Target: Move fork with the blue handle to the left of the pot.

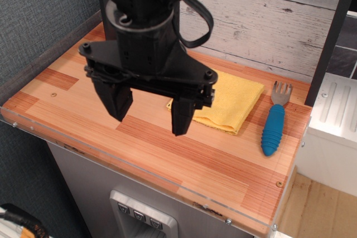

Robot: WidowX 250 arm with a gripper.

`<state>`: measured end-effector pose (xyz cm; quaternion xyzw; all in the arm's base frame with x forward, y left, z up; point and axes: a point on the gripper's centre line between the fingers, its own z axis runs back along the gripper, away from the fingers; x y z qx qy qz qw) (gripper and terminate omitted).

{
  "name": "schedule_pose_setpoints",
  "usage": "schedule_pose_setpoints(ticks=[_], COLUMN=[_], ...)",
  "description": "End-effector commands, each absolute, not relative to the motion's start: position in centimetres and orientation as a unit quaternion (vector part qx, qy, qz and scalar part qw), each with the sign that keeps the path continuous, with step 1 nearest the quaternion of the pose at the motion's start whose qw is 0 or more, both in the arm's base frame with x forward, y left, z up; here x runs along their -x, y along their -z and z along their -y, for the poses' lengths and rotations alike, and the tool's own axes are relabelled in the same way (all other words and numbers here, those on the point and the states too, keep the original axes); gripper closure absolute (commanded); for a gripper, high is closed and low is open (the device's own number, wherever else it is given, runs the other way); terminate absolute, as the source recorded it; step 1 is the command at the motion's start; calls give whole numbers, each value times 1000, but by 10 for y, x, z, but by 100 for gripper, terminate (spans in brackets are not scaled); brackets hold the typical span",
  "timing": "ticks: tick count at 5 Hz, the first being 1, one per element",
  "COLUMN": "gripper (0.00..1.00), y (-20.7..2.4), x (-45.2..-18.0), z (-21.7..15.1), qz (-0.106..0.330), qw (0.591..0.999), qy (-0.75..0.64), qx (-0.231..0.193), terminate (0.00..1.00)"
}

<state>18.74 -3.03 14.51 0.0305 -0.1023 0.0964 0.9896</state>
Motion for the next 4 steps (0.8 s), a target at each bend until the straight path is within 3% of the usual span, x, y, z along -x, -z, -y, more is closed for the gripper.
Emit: schedule_pose_setpoints(ticks=[1,2,4], gripper=[0,0,0], y=[-145,-143,-130], x=[-187,-203,-266], z=[30,41,71], qz=[102,97,134], qw=[990,987,989], qy=[-96,-114,-54], qx=[-31,-51,-17], terminate=[0,0,0])
